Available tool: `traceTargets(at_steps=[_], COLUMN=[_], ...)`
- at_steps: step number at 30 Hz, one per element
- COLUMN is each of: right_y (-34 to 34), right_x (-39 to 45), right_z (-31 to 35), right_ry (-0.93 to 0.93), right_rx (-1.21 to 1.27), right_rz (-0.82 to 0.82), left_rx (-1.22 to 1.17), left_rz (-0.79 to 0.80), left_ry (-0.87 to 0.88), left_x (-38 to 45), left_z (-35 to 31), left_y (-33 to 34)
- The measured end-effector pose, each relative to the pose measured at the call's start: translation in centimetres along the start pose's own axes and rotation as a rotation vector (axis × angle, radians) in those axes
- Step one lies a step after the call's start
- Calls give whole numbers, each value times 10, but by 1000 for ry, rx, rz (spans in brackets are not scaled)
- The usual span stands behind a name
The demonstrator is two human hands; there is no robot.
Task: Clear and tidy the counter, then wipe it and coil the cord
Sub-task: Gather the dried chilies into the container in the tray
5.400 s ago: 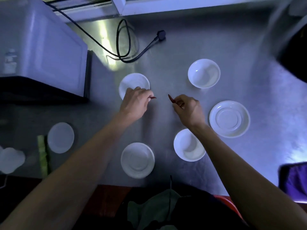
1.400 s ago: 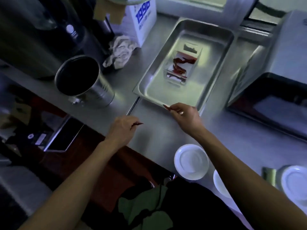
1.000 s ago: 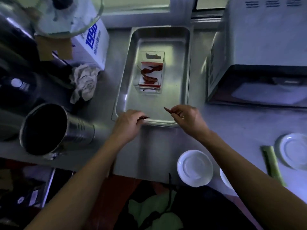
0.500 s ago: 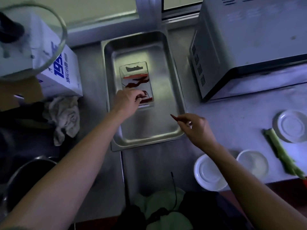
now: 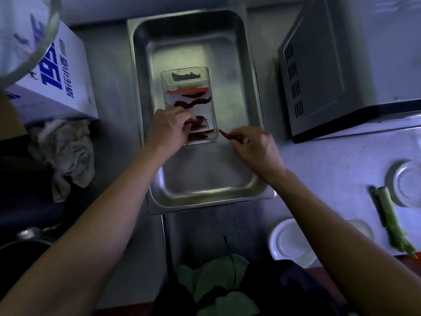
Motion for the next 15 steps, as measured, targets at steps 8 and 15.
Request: traceTargets(at_steps=[8,15], right_y=[35,50], right_x=[74,81], right_z=[39,63], right_ry=[-153,-206], right_rx=[-131,-223], right_rz=[44,140], left_rx=[-31,-8], left_rz=[-94,-127], left_ry=[-113,-148], left_x=[-35,-79], left_z=[4,-2], left_y=[-15,-26])
Point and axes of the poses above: each hand's wrist, its own x-axis towards the middle knuckle, its own y-axis out of the palm, z = x × y, the point moved 6 cm from there along x, towards the middle knuckle, and after that the axes turned 4 degrees about -z, right-handed, at the moved point
